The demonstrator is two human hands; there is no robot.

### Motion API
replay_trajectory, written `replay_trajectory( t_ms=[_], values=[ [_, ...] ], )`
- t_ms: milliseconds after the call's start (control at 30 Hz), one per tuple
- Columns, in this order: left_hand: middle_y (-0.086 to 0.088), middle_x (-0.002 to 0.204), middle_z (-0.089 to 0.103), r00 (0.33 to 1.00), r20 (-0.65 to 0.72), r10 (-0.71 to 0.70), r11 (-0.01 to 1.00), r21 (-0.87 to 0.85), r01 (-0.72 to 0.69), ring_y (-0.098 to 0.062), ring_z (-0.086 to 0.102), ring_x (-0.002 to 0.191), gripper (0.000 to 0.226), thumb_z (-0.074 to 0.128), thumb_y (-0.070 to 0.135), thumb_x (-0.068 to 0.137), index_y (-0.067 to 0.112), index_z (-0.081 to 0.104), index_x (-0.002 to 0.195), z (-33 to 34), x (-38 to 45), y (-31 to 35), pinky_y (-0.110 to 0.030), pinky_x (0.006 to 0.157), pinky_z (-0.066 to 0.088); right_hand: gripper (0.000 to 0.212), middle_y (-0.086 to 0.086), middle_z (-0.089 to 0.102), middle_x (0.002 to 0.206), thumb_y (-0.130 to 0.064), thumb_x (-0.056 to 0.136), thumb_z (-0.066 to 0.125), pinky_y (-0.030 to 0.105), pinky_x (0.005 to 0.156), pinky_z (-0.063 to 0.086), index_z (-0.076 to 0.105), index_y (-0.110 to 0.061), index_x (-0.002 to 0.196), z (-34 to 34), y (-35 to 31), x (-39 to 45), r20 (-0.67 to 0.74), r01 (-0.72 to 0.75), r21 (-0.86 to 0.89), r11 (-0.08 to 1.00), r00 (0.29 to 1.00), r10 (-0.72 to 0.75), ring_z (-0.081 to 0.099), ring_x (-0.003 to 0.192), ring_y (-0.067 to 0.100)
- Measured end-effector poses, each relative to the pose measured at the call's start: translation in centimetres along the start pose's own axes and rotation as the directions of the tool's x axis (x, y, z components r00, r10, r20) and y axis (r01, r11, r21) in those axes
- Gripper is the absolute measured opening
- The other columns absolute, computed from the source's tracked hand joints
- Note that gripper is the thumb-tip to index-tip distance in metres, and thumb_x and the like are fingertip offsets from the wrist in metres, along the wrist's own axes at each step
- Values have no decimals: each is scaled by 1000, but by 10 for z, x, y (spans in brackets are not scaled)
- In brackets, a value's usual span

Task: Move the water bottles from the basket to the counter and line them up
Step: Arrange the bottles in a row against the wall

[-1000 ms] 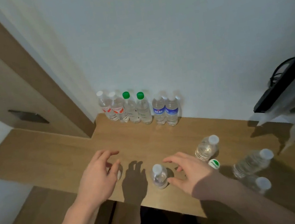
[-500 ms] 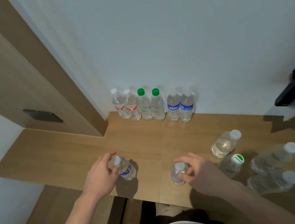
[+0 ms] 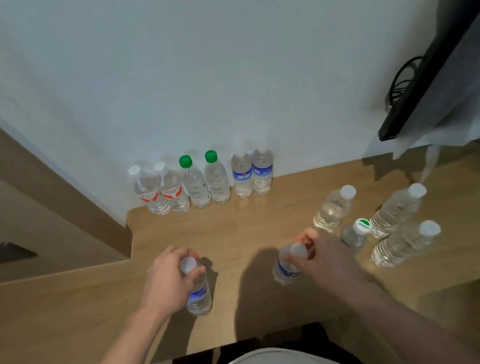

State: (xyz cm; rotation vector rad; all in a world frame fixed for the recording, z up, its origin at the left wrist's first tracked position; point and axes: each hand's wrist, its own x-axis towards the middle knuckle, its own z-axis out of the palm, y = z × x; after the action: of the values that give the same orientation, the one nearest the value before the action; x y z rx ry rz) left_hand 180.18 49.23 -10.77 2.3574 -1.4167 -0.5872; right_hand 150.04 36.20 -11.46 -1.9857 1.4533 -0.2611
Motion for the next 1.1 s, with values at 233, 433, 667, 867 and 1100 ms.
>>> replay_trajectory(
  t_ms=[233, 433, 667, 867, 1100],
  values=[
    [12, 102, 62, 996, 19, 82, 996, -39, -81, -13, 64, 85, 18, 80, 34, 90, 28, 73, 106, -5, 15, -6, -31, 78, 46, 28, -15, 57, 101, -41, 81, 85, 32, 79, 50, 68, -32, 101, 15, -9, -2, 19, 5, -10, 1000, 1000, -5, 58, 87, 6],
    [8, 103, 66, 1000, 0, 28, 996, -85, -27, -15, 61, 87, 14, 81, 30, 90, 26, 71, 99, -23, 20, -36, -30, 78, 45, 21, -11, 56, 93, -37, 83, 86, 33, 73, 51, 66, -32, 90, 23, -47, 12, 17, 100, -25, 995, 995, -99, 57, 81, 10],
    [10, 100, 62, 992, -109, 63, 996, -50, -69, -15, 60, 87, 16, 80, 26, 90, 25, 70, 102, -60, 43, -57, -31, 79, 44, 30, -9, 62, 95, -49, 82, 84, 36, 78, 52, 65, -28, 92, 22, -126, 58, 71, 232, -100, 968, 972, -225, 59, 86, 13],
    [-1, 116, 64, 991, -127, 35, 999, -22, -38, -24, 60, 110, 22, 77, 25, 91, 22, 70, 112, -94, 84, -64, -33, 95, 43, 32, -4, 66, 99, -43, 83, 86, 37, 82, 54, 69, -24, 102, 63, -183, 104, 94, 278, -65, 958, 958, -271, 63, 92, 18],
    [-4, 126, 63, 993, -117, -23, 999, -33, 20, -24, 59, 121, 26, 73, 22, 94, 20, 69, 119, -102, 116, -71, -31, 100, 40, 28, -1, 66, 102, -38, 84, 85, 35, 81, 52, 65, -23, 98, 108, -224, 150, 88, 258, -47, 965, 963, -253, 62, 92, 19]
  ],
)
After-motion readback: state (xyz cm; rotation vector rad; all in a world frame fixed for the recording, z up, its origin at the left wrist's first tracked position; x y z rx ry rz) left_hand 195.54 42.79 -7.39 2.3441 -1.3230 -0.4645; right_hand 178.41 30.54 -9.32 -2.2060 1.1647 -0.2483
